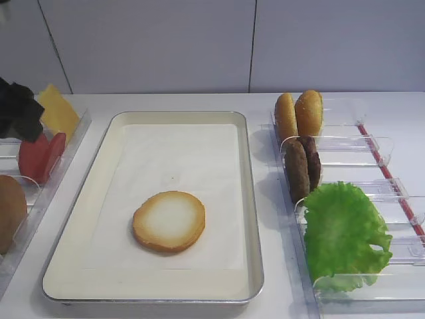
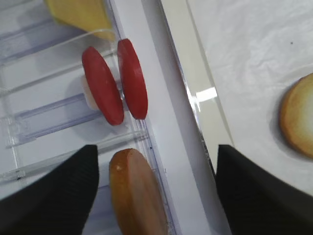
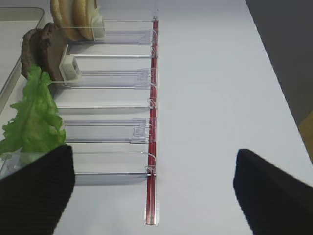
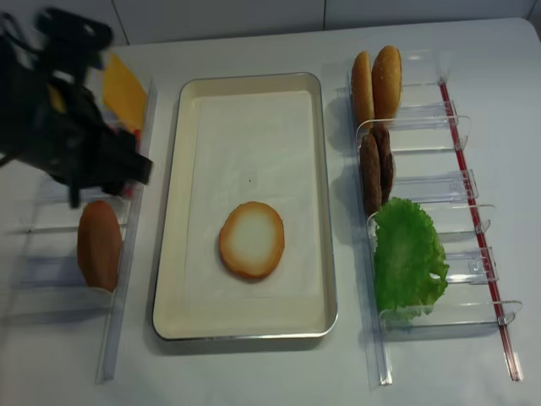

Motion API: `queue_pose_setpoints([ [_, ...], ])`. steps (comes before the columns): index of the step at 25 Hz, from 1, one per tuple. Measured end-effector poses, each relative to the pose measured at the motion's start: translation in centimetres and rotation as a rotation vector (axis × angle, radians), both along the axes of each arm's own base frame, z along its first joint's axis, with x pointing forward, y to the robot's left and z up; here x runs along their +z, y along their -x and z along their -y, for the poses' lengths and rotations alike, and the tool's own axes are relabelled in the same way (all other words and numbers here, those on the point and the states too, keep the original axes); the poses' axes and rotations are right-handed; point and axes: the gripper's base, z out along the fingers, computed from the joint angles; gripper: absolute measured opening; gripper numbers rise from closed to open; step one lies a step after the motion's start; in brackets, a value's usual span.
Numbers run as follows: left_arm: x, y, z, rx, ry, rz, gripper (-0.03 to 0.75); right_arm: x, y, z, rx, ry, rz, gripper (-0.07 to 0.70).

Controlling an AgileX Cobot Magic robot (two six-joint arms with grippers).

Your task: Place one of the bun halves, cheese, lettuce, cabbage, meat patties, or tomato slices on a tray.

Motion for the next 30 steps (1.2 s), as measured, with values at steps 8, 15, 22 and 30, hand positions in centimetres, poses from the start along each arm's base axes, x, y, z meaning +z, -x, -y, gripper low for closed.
queue_pose_setpoints([
  [8,2.5,5.3,-1.2,0.009,0.062,0.114,0.472,0.0,0.0,0.0,0.0,0.0,0.0,0.661],
  [15,1.9,11.3,-2.8,0.012,0.101,0.204,0.472,0.0,0.0,0.0,0.0,0.0,0.0,0.661],
  [22,1.3,16.6,-4.2,0.013,0.15,0.309,0.472,0.0,0.0,0.0,0.0,0.0,0.0,0.661],
  [30,0.7,21.1,-5.1,0.005,0.217,0.432,0.472,0.0,0.0,0.0,-0.001,-0.002,0.0,0.661],
])
